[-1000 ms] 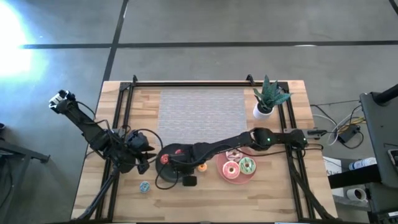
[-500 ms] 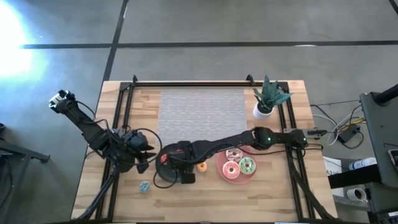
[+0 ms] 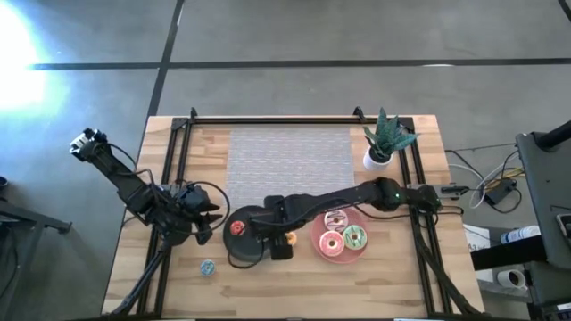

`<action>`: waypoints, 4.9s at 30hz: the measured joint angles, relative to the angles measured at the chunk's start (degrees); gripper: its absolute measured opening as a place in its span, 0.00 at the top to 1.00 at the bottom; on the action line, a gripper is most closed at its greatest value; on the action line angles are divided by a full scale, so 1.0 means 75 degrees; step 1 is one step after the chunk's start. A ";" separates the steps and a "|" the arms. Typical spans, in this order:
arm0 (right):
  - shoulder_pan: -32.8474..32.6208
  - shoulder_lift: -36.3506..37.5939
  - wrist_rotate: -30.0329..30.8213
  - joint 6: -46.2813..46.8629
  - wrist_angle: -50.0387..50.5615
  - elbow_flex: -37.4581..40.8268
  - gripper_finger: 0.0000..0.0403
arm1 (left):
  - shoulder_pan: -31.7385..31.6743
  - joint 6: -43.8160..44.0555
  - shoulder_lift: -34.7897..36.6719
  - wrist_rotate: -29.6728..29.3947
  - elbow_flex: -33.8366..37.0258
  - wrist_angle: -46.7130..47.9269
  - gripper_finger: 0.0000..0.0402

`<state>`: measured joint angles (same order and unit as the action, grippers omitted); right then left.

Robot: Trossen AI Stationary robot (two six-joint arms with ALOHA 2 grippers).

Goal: Pick & Place donuts
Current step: Put the small white donut on the black plate

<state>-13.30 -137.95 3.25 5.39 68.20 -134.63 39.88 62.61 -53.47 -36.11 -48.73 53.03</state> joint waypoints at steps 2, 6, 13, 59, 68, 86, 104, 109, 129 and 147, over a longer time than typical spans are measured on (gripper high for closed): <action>-0.0140 0.0015 0.0000 -0.0003 0.0305 0.0000 0.52 | 0.0000 0.0000 -0.0006 0.0001 0.0053 0.0008 0.72; -0.0496 0.0015 -0.0009 0.0086 0.0404 0.0174 0.52 | 0.0000 0.0000 -0.0006 -0.0002 0.0178 0.0004 0.72; -0.0759 0.0015 0.0032 0.0879 0.0233 0.0769 0.52 | 0.0000 0.0009 -0.0003 0.0001 0.0471 -0.0118 0.72; -0.1030 0.3550 0.2970 0.3749 -0.4129 0.6616 0.52 | -0.0059 0.0396 0.0006 -0.0815 0.0519 -0.0418 0.72; -0.1271 0.4595 0.2712 0.4184 -0.4918 0.8305 0.52 | -0.0407 0.0954 0.0006 -0.1000 0.0519 -0.0472 0.72; -0.1495 0.3601 0.1354 0.2338 -0.6002 0.8040 0.52 | -0.0423 0.1032 0.0006 -0.0695 0.0525 -0.0447 0.72; -0.1466 0.2296 0.2386 0.0935 -0.4805 0.6222 0.52 | -0.0423 0.0854 0.0006 -0.0754 0.0531 -0.0451 0.72; -0.1478 0.2100 0.2299 0.0935 -0.4901 0.6285 0.52 | -0.0423 0.0877 0.0006 -0.0838 0.0531 -0.0467 0.72; -0.0810 0.1860 0.1912 0.1987 -0.5000 0.6309 0.92 | -0.0423 0.1038 0.0006 -0.0832 0.0531 -0.0500 0.72; 0.0609 0.5286 0.2857 0.8588 -0.8808 0.8029 0.97 | -0.0344 -0.4395 -0.0245 -0.1989 0.0531 -0.4839 0.72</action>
<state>-8.73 -98.30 24.68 69.80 2.14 -74.41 37.30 29.65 -55.31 -51.03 -44.75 16.73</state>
